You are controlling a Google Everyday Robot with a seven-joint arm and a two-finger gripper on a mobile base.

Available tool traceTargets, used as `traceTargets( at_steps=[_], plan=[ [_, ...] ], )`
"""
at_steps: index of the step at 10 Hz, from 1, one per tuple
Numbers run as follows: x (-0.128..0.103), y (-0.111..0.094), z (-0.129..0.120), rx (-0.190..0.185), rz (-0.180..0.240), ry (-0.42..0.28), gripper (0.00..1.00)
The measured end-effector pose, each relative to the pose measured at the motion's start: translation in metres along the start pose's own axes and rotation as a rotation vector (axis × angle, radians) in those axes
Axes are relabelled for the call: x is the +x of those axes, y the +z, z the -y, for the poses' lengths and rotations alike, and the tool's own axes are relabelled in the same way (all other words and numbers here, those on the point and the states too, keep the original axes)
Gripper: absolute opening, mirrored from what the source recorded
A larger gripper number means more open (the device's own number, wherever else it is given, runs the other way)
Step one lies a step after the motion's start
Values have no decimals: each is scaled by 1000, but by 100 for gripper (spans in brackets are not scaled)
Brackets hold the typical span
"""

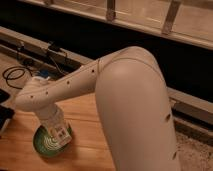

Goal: Place the bottle in the ceramic bowl

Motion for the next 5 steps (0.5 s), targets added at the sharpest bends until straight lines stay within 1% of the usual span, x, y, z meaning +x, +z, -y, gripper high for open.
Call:
traceTargets(
  at_steps=[1, 2, 3, 5],
  plan=[
    [7, 2, -2, 2, -25, -26, 0],
    [8, 2, -4, 2, -30, -35, 1],
    [8, 2, -4, 2, -30, -34, 7],
    [8, 3, -3, 2, -30, -32, 25]
  ],
)
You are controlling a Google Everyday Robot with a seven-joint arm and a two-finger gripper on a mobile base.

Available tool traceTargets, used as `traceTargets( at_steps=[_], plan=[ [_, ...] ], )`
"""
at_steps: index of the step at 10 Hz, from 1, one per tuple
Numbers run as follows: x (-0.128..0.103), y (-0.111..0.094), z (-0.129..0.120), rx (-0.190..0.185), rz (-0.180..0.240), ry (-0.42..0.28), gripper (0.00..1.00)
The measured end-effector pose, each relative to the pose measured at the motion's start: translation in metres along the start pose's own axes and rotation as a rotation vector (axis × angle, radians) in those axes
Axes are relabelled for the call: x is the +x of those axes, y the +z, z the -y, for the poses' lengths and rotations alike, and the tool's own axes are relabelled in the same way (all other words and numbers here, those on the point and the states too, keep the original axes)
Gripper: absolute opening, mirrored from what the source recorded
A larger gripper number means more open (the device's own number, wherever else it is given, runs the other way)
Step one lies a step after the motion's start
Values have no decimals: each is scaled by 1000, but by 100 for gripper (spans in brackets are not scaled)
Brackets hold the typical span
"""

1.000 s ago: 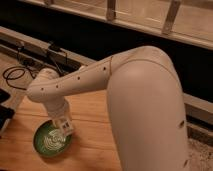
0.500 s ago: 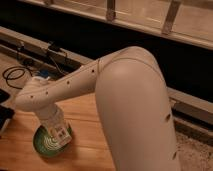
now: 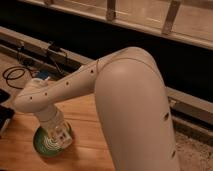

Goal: Place the bottle in the ceramic bowl

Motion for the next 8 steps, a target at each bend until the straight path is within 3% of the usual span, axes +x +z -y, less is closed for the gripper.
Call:
traceTargets(
  at_steps=[5, 6, 8],
  plan=[
    [0, 1, -1, 0, -1, -3, 74],
    [0, 1, -1, 0, -1, -2, 79],
    [0, 1, -1, 0, -1, -1, 80]
  ],
)
